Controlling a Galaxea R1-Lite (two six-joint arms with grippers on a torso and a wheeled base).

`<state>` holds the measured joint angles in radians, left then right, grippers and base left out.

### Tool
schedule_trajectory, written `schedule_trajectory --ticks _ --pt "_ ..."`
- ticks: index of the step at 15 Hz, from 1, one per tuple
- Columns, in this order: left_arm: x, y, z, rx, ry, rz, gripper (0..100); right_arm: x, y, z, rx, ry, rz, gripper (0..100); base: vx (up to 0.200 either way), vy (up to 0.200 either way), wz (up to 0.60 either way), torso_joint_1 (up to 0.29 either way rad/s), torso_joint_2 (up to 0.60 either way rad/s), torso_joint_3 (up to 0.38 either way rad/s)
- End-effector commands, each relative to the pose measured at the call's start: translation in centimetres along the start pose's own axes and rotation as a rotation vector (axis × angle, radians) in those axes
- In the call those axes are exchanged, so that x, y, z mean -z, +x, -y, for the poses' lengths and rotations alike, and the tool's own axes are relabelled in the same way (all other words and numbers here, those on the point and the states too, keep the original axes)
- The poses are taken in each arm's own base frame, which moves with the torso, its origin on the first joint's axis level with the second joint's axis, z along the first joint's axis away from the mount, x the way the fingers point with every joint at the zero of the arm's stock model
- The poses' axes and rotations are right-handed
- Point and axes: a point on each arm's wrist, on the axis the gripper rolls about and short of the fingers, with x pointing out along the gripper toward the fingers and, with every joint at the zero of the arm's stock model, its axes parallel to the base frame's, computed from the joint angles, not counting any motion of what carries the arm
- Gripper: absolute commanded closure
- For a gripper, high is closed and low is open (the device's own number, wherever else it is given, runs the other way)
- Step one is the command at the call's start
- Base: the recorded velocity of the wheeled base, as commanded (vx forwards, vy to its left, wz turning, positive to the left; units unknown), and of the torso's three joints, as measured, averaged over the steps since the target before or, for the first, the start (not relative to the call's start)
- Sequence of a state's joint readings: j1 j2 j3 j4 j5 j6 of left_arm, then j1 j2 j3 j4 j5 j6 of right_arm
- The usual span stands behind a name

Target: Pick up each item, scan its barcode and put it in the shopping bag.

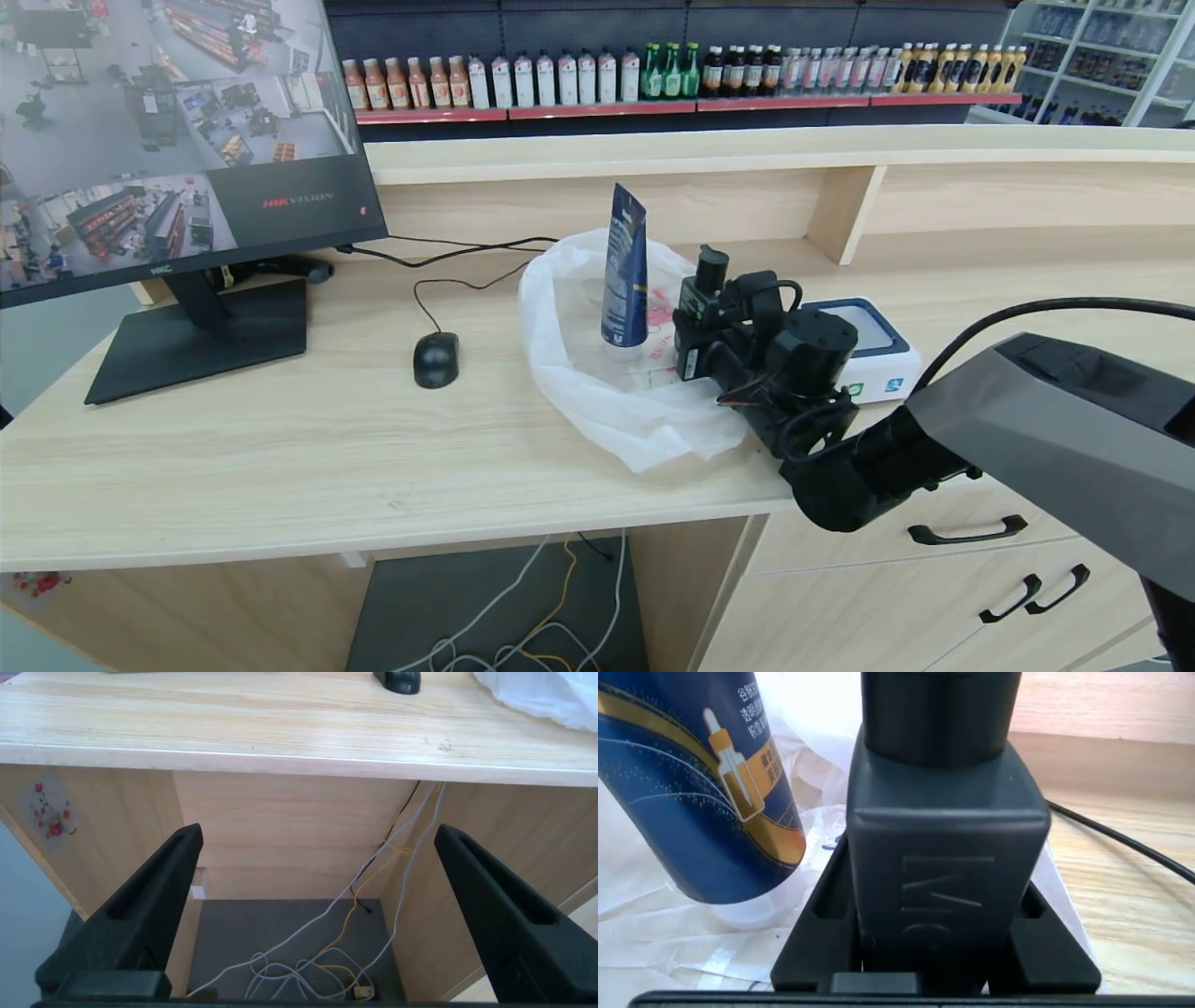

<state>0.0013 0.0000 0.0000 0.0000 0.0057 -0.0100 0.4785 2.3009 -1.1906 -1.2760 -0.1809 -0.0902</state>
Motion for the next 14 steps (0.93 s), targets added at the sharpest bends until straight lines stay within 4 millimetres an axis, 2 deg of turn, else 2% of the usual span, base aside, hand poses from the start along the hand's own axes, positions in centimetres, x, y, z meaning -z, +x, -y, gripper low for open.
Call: schedule_trajectory --ticks 1,6,7,11,14 --pt "0.0 0.0 0.0 -0.001 -0.001 0.0 0 0.6 -0.1 0.0 -0.002 -0.004 -0.018 100 0.0 0.0 0.0 0.0 0.0 0.0" --pt "0.0 0.0 0.0 -0.001 -0.001 0.0 0 0.5 -0.2 -0.1 -0.003 -0.003 -0.017 100 0.0 0.0 0.0 0.0 0.0 0.0" --pt "0.0 0.0 0.0 -0.001 -0.001 0.0 0 0.4 -0.2 -0.1 -0.002 -0.002 -0.011 0 0.0 0.0 0.0 0.0 0.0 0.0" --pt "0.0 0.0 0.0 -0.001 0.001 0.0 0 -0.1 -0.5 0.0 0.009 0.005 0.028 0 0.0 0.0 0.0 0.0 0.0 0.0" --pt "0.0 0.0 0.0 -0.001 -0.001 0.0 0 -2.2 -0.9 0.1 0.009 0.008 0.078 0 0.0 0.0 0.0 0.0 0.0 0.0"
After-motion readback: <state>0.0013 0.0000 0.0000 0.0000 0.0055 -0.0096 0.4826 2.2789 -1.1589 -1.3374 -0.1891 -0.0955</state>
